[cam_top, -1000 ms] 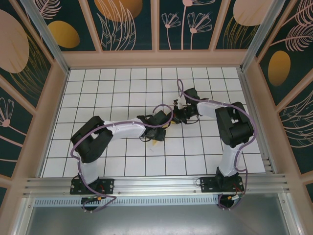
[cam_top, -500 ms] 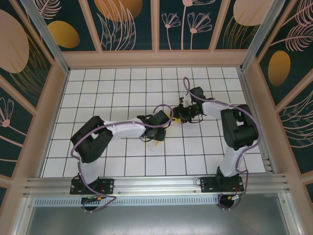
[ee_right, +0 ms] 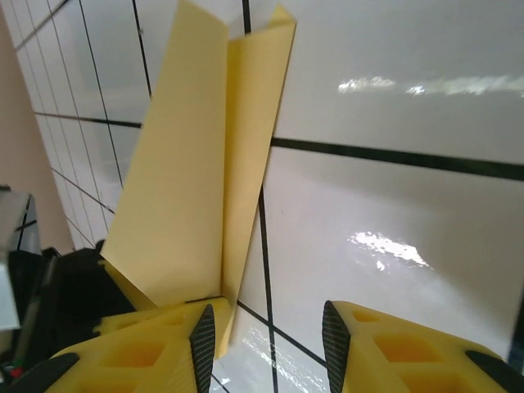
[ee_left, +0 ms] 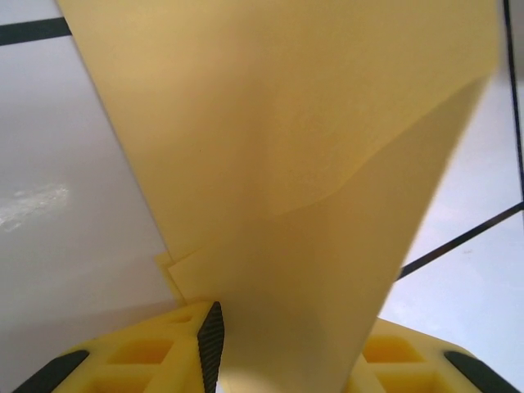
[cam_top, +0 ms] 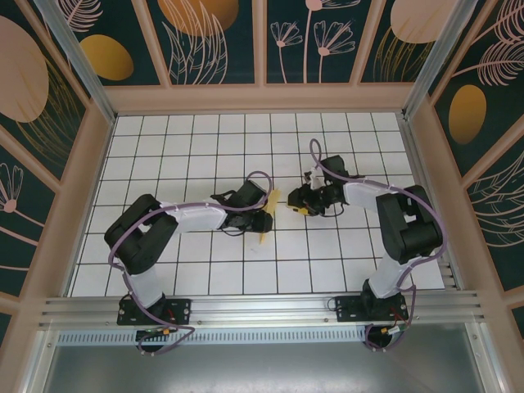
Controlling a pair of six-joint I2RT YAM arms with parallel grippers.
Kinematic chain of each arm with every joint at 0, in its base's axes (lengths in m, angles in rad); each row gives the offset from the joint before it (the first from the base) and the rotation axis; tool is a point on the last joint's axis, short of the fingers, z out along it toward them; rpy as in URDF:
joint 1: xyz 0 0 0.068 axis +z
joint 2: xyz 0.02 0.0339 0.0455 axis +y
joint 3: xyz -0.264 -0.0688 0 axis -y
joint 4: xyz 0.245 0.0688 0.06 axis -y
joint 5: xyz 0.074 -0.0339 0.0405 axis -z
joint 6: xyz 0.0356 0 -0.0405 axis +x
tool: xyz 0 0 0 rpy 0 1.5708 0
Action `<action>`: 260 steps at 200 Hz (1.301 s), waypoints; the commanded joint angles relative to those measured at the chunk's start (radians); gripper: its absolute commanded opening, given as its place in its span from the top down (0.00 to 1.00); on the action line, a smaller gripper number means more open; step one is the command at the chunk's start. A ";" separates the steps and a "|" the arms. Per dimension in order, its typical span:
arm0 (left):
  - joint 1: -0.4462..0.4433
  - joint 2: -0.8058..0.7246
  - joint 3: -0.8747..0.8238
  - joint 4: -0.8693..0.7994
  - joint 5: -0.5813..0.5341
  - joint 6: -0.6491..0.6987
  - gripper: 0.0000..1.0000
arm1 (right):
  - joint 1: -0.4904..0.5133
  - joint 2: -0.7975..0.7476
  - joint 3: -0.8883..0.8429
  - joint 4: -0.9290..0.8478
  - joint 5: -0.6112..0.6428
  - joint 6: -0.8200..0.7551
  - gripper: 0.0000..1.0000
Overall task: Fold a paper plane with a square sheet of paper (fold left side to right side)
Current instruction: Fold the wing for the fifth time at the center of the table.
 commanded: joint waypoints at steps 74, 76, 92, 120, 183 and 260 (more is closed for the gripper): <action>0.036 0.002 -0.075 0.105 0.119 -0.036 0.66 | 0.138 0.080 0.082 0.104 0.061 0.055 0.49; 0.035 0.003 -0.075 0.105 0.119 -0.036 0.66 | 0.139 0.082 0.085 0.103 0.063 0.058 0.49; 0.035 0.002 -0.077 0.106 0.119 -0.036 0.66 | 0.144 0.097 0.093 0.109 0.077 0.069 0.46; 0.038 0.007 -0.079 0.108 0.124 -0.038 0.66 | 0.152 0.115 0.107 0.112 0.084 0.080 0.43; 0.036 0.014 -0.080 0.118 0.136 -0.036 0.66 | 0.166 0.173 0.137 0.099 0.115 0.114 0.43; 0.036 0.015 -0.085 0.120 0.136 -0.038 0.65 | 0.164 0.168 0.146 0.042 0.165 0.097 0.45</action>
